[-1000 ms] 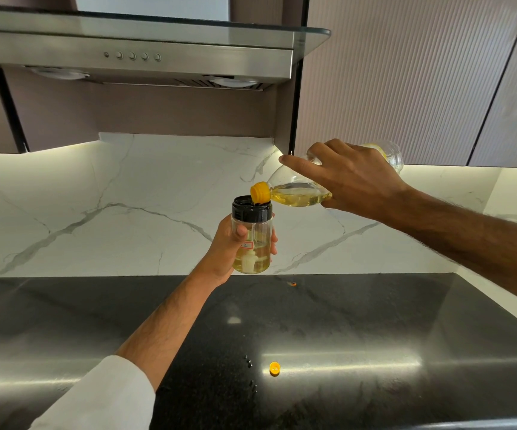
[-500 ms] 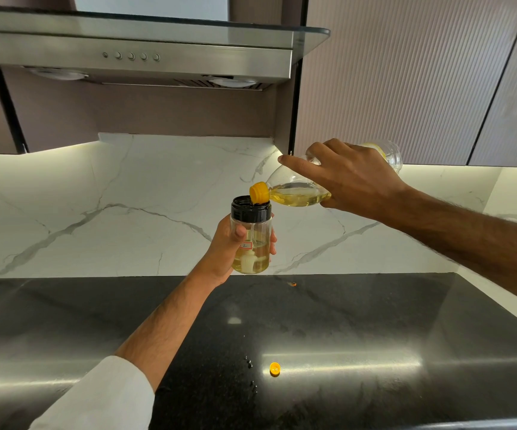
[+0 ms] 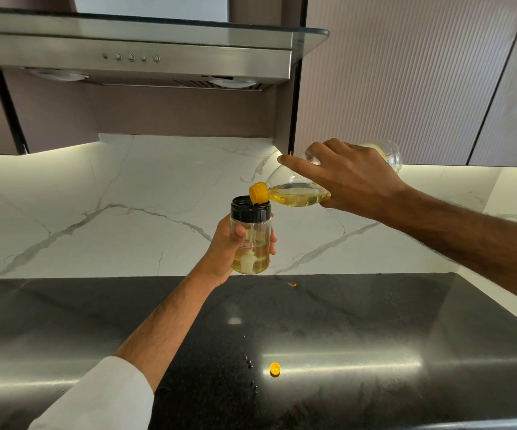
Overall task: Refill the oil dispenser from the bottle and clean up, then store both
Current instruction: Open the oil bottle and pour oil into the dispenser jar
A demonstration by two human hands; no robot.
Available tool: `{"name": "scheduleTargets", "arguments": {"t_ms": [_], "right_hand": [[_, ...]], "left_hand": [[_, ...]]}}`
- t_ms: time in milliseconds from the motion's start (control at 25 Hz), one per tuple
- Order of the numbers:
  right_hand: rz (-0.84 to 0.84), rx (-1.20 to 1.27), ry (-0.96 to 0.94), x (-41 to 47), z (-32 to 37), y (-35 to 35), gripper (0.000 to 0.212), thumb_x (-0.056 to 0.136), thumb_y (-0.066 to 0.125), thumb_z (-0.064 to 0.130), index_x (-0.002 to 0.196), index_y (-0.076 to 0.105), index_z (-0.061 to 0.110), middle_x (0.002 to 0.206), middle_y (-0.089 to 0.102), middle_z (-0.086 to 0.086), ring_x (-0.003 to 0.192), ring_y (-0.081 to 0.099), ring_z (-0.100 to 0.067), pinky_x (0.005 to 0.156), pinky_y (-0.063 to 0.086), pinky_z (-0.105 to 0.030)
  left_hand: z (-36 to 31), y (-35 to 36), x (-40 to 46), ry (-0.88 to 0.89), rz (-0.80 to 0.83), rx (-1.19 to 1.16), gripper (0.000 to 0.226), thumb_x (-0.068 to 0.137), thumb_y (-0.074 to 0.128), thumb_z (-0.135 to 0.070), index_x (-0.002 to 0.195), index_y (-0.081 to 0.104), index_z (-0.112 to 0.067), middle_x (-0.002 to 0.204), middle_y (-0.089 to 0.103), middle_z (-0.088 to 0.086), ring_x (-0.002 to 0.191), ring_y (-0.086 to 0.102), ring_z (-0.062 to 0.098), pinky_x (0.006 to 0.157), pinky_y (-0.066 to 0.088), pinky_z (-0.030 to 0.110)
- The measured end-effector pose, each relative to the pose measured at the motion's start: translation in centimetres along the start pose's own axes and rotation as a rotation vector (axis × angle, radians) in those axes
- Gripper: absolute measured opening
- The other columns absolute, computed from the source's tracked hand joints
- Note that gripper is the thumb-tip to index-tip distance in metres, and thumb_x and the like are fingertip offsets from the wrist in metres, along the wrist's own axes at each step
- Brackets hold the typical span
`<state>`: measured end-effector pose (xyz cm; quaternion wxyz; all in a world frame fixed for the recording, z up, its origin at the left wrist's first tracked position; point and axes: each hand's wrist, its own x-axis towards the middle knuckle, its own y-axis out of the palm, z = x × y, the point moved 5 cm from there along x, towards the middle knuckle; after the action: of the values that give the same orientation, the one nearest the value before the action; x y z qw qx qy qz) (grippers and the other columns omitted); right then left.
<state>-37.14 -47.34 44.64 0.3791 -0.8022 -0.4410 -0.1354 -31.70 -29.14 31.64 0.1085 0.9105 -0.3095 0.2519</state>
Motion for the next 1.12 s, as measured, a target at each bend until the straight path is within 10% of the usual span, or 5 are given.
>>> {"name": "scheduleTargets", "arguments": {"t_ms": [1120], "right_hand": [[0.020,0.008,0.006,0.04,0.02,-0.14,0.119,0.055,0.101,0.031,0.147,0.024,0.026,0.119,0.063,-0.022,0.095,0.066,-0.038,0.068,0.060,-0.051]], "left_hand": [[0.15,-0.05,0.00,0.002,0.002,-0.010,0.102,0.055,0.074,-0.085,0.124,0.057,-0.012,0.092,0.075,0.007,0.077,0.073,0.024,0.072,0.061,0.042]]}}
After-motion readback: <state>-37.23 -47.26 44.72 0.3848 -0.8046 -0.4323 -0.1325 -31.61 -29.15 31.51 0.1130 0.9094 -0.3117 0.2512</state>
